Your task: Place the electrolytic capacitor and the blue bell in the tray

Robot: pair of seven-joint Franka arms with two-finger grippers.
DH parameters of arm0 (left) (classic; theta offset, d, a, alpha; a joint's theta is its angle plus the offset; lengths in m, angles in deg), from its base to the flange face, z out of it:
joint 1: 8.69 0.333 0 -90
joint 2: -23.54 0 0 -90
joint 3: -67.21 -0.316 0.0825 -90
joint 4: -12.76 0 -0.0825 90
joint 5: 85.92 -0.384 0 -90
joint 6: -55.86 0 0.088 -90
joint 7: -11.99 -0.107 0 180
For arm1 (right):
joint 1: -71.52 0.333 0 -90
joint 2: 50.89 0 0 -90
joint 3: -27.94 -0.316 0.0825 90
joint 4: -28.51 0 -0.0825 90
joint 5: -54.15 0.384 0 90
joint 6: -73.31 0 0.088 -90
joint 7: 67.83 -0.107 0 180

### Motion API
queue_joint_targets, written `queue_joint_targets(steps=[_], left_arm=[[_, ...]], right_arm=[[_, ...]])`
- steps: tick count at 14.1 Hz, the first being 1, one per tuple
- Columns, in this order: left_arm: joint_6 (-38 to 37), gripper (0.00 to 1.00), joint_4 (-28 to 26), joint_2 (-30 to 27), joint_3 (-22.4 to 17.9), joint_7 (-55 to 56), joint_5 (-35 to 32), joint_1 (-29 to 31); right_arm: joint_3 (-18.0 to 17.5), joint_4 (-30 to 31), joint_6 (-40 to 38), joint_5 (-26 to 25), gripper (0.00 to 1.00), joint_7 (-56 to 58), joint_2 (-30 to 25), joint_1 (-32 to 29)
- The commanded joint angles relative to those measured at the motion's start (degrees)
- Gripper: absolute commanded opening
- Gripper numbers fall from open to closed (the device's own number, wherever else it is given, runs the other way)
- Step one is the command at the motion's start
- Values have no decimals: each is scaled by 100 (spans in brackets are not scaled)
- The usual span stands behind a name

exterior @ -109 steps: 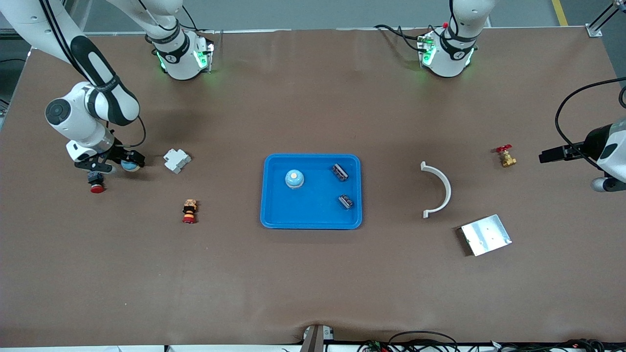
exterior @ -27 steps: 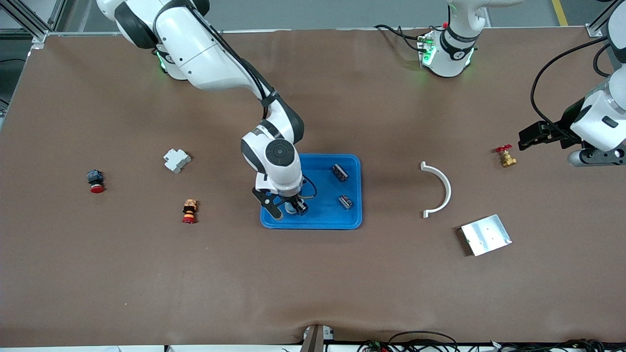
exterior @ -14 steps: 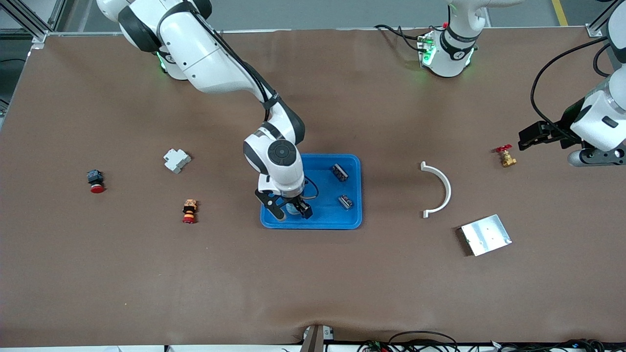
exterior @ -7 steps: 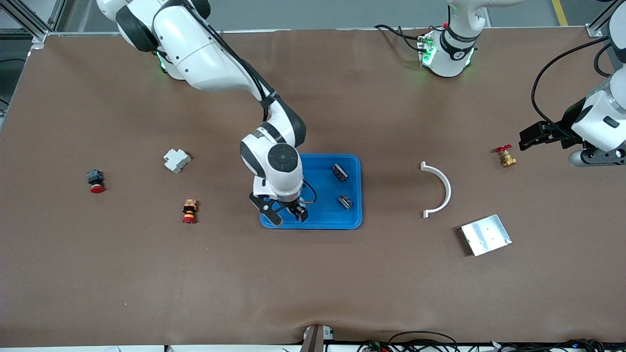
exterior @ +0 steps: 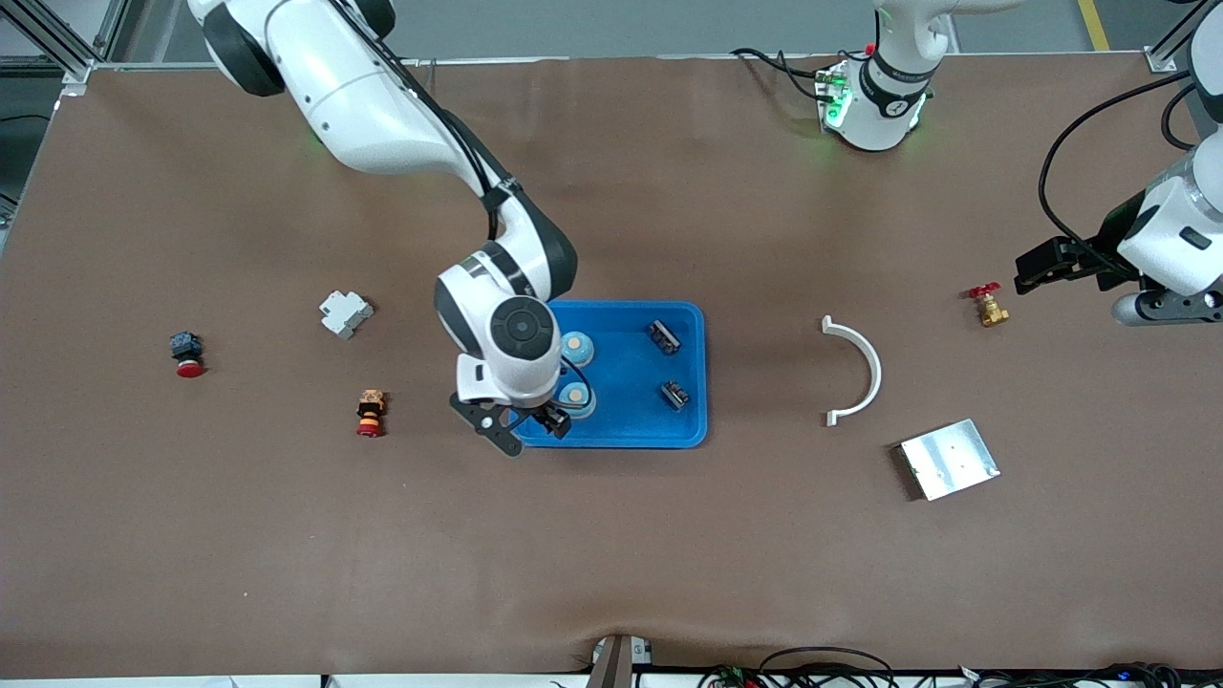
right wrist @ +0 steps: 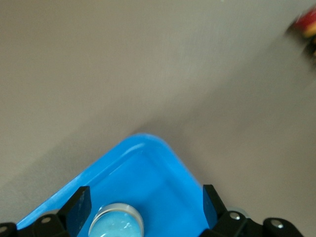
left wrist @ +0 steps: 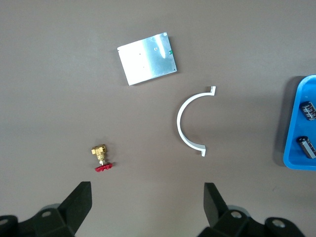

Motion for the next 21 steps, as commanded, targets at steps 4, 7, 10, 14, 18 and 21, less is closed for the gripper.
queue_joint_targets(steps=[4, 7, 10, 14, 18, 21], left_arm=[[21, 100, 14, -54, 21, -119, 114, 14], [21, 100, 23, -45, 21, -127, 114, 58], [21, 100, 23, -45, 12, -127, 114, 40], [21, 100, 32, -37, 12, -127, 114, 67], [21, 100, 41, -37, 12, -119, 105, 23], [21, 100, 120, -28, 12, -48, 96, 5]], right_arm=[[-88, 288, -795, 3, 100, 2038, -1030, -826], [-79, 578, -796, -5, 100, 2672, -1346, -1099], [-70, 675, -883, -14, 100, 3462, -1567, -1424], [-70, 675, -971, -32, 100, 4693, -1786, -1968], [-70, 675, -1121, -23, 100, 5791, -1892, -2592], [-79, 762, -1288, -6, 100, 6802, -2094, -3163]])
